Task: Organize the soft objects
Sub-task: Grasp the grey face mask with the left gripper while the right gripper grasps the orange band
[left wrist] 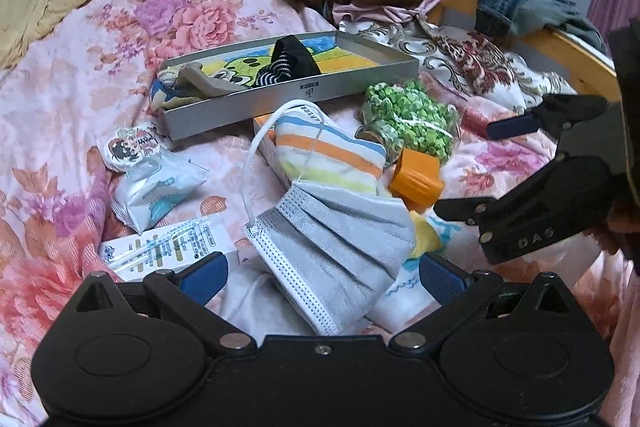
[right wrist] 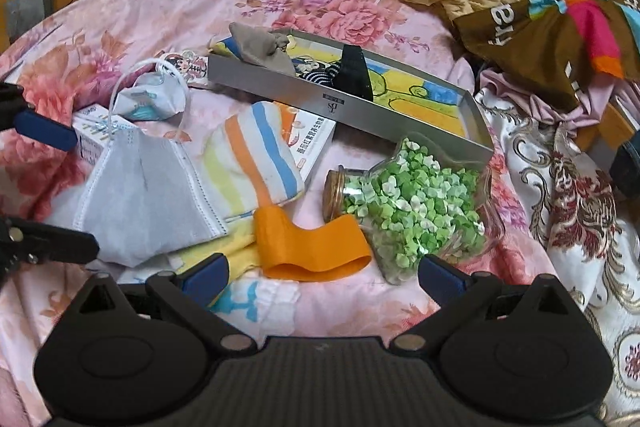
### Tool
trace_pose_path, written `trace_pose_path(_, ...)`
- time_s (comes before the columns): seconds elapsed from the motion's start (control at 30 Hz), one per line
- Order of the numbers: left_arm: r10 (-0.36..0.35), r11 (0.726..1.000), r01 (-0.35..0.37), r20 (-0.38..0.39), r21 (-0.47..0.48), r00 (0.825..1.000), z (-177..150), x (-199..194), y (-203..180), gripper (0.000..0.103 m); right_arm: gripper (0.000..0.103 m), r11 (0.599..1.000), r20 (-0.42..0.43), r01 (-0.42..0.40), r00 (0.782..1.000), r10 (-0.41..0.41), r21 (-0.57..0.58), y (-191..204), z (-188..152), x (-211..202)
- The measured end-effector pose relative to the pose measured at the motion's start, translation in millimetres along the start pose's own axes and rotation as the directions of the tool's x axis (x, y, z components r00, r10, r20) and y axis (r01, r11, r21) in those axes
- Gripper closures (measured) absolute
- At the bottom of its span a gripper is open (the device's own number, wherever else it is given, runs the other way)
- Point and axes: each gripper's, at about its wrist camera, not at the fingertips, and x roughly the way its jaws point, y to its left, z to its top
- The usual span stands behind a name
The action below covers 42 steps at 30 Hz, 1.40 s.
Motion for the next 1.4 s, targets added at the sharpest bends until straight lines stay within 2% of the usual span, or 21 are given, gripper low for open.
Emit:
trace_pose_path(0.13, -0.038, 0.996, 0.038, -0.005, -0.083, 0.999, 3.4, 5.0, 5.3, 0.004, 0.002, 1.000, -0.001, 0.011, 1.000, -0.011, -0.028, 1.6, 1.1, 7.2)
trace_pose_path(0.27, -0.057, 0.987, 0.058, 0.013, -0.147, 0.998, 7.1, 9.3, 8.0, 0.008, 0.011, 0.999, -0.002, 0.003, 1.000, -0.003, -0.042, 3.2, 2.8, 14.9)
trace_pose_path(0.53, -0.054, 0.989, 0.055, 0.005, -0.141, 0.999, 10.1, 24.2, 10.2, 0.020, 0.021, 1.000, -0.013, -0.017, 1.000, 0.016, -0.025, 3.5, 4.1, 24.2)
trace_pose_path(0.73, -0.068, 0.983, 0.068, 0.005, -0.170, 0.998, 11.1, 31.5, 13.7, 0.028, 0.036, 0.999, -0.033, -0.032, 0.999, 0.031, -0.031, 8.2, 4.1, 30.2)
trace_pose_path(0.8, -0.059, 0.984, 0.058, 0.000, -0.168, 0.998, 11.0, 32.8, 13.9, 0.033, 0.043, 0.999, -0.037, -0.039, 0.999, 0.038, -0.025, 8.6, 4.3, 31.5)
trace_pose_path(0.87, -0.045, 0.986, 0.042, -0.019, -0.163, 0.999, 10.8, 35.5, 14.6, 0.047, 0.046, 0.999, -0.039, -0.046, 0.998, 0.045, -0.023, 8.5, 4.3, 32.0)
trace_pose_path(0.93, -0.050, 0.983, 0.042, -0.037, -0.178, 0.998, 10.1, 37.9, 18.0, 0.055, 0.048, 0.998, -0.042, -0.053, 0.998, 0.052, -0.021, 8.9, 4.7, 32.0)
trace_pose_path(1.0, -0.061, 0.979, 0.051, -0.045, -0.200, 0.997, 10.2, 39.0, 21.3, 0.059, 0.053, 0.998, -0.044, -0.062, 0.997, 0.061, -0.016, 9.4, 5.1, 31.9)
trace_pose_path(1.23, -0.086, 0.974, 0.079, -0.022, -0.212, 0.996, 9.8, 36.3, 20.8, 0.086, 0.074, 0.997, -0.030, -0.072, 0.997, 0.071, -0.014, 11.2, 5.4, 29.6)
trace_pose_path(1.4, -0.069, 0.979, 0.073, 0.023, -0.191, 0.997, 11.5, 29.4, 17.7, 0.095, 0.084, 0.997, -0.002, -0.076, 0.997, 0.076, 0.008, 7.9, 6.7, 25.9)
